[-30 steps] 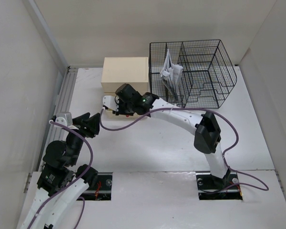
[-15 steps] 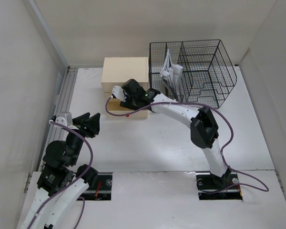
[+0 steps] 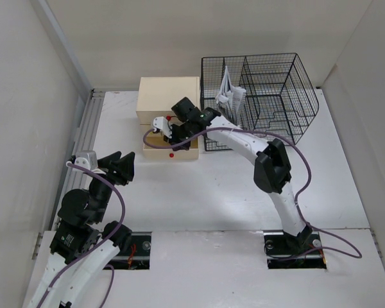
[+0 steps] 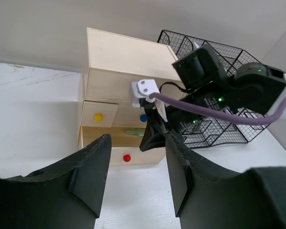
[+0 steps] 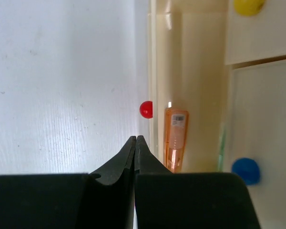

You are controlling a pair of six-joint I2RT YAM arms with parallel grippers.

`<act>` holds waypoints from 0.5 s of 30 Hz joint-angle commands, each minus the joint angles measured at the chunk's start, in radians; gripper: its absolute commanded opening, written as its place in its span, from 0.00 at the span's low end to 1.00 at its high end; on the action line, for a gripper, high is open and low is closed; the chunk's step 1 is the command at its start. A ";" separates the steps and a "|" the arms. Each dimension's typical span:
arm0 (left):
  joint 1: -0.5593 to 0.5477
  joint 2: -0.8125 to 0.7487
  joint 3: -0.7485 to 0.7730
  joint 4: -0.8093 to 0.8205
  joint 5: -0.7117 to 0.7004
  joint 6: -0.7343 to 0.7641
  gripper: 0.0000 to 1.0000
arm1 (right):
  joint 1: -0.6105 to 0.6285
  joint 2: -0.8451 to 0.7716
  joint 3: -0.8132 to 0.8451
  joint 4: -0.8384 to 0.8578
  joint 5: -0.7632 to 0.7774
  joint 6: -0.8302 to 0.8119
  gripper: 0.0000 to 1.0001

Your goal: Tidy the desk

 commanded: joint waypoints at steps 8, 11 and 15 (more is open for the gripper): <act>-0.005 -0.012 -0.001 0.042 -0.006 0.001 0.46 | 0.001 0.064 -0.044 0.082 0.143 0.101 0.00; -0.005 -0.012 -0.001 0.042 -0.006 0.001 0.46 | 0.036 0.019 -0.146 0.236 0.366 0.151 0.00; -0.005 -0.012 -0.001 0.042 -0.006 0.001 0.46 | 0.093 -0.018 -0.269 0.489 0.670 0.179 0.00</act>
